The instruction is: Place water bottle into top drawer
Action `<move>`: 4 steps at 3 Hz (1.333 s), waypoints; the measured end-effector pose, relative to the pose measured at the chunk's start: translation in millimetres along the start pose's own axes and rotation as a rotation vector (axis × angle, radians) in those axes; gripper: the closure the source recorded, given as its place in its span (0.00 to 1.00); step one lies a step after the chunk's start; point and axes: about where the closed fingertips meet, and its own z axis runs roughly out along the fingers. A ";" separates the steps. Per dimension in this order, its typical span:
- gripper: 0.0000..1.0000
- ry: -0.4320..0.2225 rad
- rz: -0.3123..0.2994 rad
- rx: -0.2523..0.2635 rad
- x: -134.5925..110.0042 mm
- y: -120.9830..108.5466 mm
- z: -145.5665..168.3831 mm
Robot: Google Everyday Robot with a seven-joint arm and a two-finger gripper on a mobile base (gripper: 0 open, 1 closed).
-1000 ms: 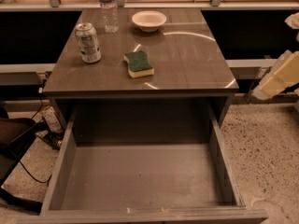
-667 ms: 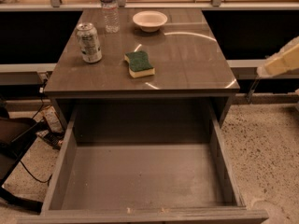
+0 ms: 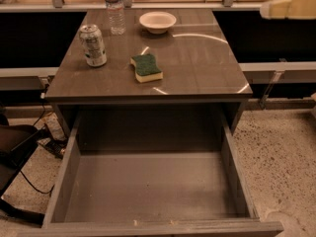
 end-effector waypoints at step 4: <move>0.00 -0.121 0.049 -0.004 -33.2 40.0 74.1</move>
Offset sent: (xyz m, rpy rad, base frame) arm 0.0067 0.0096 0.0147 0.0440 -0.0392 0.0083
